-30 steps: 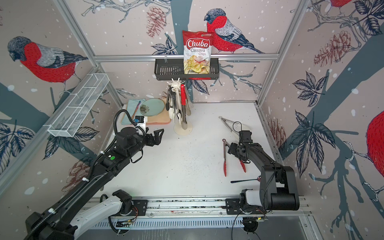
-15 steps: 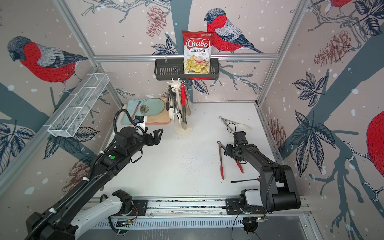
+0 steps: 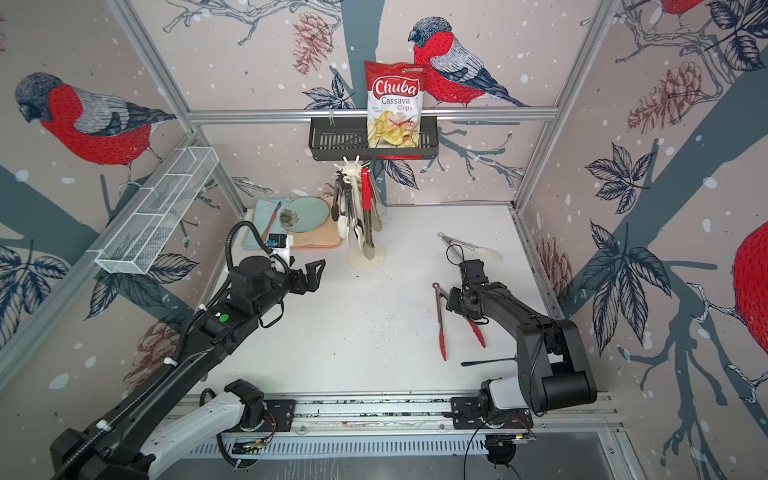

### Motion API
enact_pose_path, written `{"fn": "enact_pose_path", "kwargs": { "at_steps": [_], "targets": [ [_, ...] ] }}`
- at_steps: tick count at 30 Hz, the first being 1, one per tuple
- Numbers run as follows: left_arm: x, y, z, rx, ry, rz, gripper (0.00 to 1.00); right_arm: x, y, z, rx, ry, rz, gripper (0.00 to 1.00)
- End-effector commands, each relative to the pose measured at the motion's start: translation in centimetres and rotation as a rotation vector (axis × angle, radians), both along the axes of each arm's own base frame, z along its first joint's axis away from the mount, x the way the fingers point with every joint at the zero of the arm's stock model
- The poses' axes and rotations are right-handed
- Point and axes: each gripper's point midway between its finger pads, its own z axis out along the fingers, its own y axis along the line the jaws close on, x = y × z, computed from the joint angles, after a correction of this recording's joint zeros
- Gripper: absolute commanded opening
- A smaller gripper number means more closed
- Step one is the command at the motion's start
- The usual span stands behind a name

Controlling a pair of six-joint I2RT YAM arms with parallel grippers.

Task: Hang food tongs on kitchen utensil racks
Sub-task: Pick up the food tongs from the center of the board.

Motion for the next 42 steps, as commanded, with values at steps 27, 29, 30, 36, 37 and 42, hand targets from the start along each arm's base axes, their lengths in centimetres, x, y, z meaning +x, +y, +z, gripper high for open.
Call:
{"fn": "enact_pose_path", "kwargs": {
  "at_steps": [27, 29, 30, 36, 37, 42],
  "targets": [
    [0.4, 0.4, 1.0, 0.007, -0.013, 0.02, 0.96, 5.0, 2.6, 2.1, -0.066, -0.075, 0.189, 0.1],
    [0.5, 0.4, 1.0, 0.004, -0.012, 0.022, 0.96, 5.5, 2.7, 3.2, -0.072, -0.107, 0.194, 0.08],
    [0.5, 0.5, 1.0, 0.006, -0.011, 0.025, 0.96, 5.7, 2.7, 3.8, -0.076, -0.123, 0.194, 0.06],
    [0.6, 0.6, 0.9, 0.018, -0.013, 0.027, 0.96, 7.3, 3.1, 8.9, -0.091, -0.284, 0.21, 0.0],
    [0.7, 0.6, 0.8, 0.018, -0.012, 0.029, 0.96, 7.5, 3.2, 9.9, -0.092, -0.316, 0.215, 0.0],
    [1.0, 1.1, 1.0, 0.015, -0.014, 0.061, 0.96, 8.0, 5.5, 17.4, -0.102, -0.582, 0.321, 0.01]
  ]
}}
